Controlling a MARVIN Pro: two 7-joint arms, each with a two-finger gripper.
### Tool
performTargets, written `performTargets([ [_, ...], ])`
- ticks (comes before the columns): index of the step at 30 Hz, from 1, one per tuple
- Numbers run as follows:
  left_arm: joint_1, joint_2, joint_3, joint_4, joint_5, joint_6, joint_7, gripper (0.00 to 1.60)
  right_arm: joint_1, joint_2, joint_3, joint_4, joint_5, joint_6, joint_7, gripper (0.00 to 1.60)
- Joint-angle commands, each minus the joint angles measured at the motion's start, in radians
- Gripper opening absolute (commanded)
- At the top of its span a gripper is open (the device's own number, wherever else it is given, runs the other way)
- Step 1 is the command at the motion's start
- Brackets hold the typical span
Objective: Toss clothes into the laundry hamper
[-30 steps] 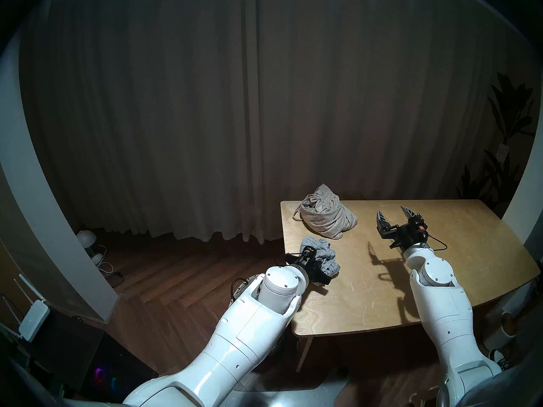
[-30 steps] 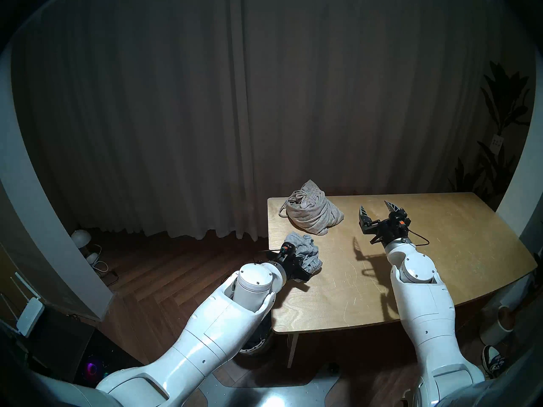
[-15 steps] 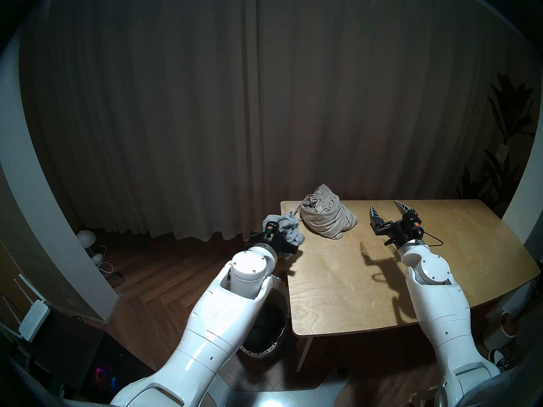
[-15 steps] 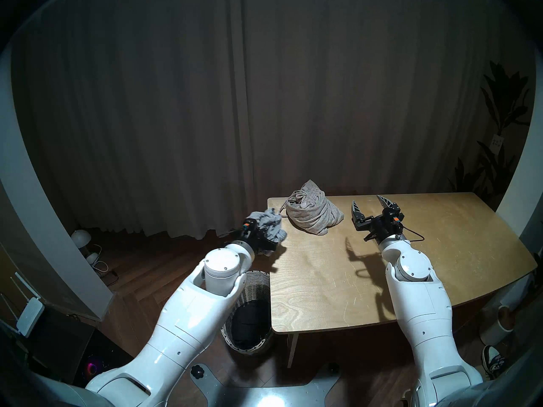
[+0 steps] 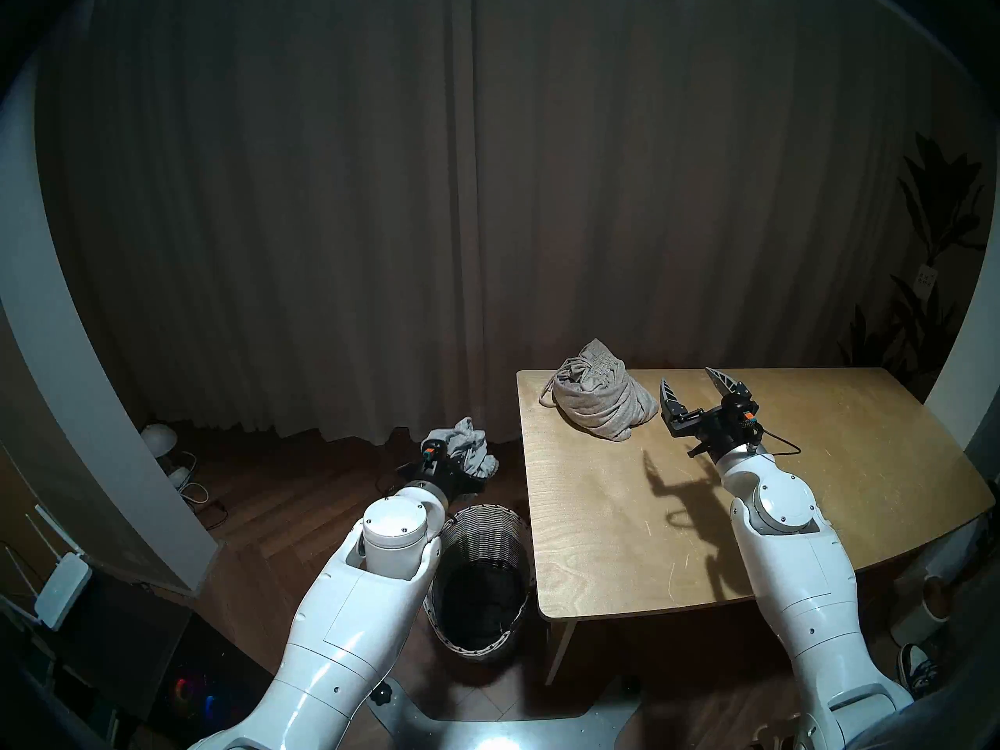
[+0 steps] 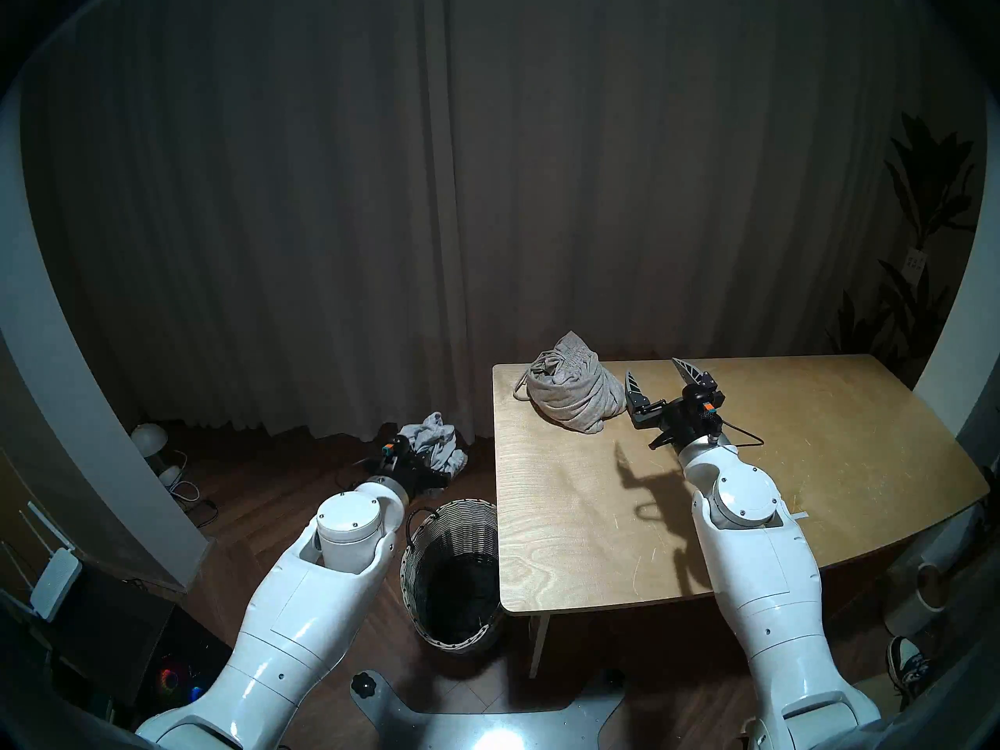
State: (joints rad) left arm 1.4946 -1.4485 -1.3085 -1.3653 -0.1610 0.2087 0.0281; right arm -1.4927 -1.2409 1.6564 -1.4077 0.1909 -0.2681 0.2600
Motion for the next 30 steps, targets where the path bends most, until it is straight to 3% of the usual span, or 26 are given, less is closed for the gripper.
performTargets([
  [1, -0.103, -0.03, -0.034, 0.102, 0.01, -0.041, -0.019, 0.0, -0.011, -0.004, 0.006, -0.046, -0.002, 0.0, -0.012, 1.6],
  [11, -0.197, -0.07, -0.034, 0.212, 0.017, -0.04, -0.044, 0.0, -0.016, -0.012, 0.008, -0.045, -0.014, 0.007, -0.022, 1.6],
  [15, -0.201, -0.092, -0.03, 0.223, 0.032, -0.045, -0.058, 0.0, -0.012, -0.016, 0.008, -0.039, -0.018, 0.009, -0.027, 1.6],
  [30, -0.343, -0.134, -0.035, 0.452, 0.061, -0.067, -0.094, 0.0, 0.017, -0.02, 0.004, -0.009, -0.031, 0.015, -0.034, 1.6],
])
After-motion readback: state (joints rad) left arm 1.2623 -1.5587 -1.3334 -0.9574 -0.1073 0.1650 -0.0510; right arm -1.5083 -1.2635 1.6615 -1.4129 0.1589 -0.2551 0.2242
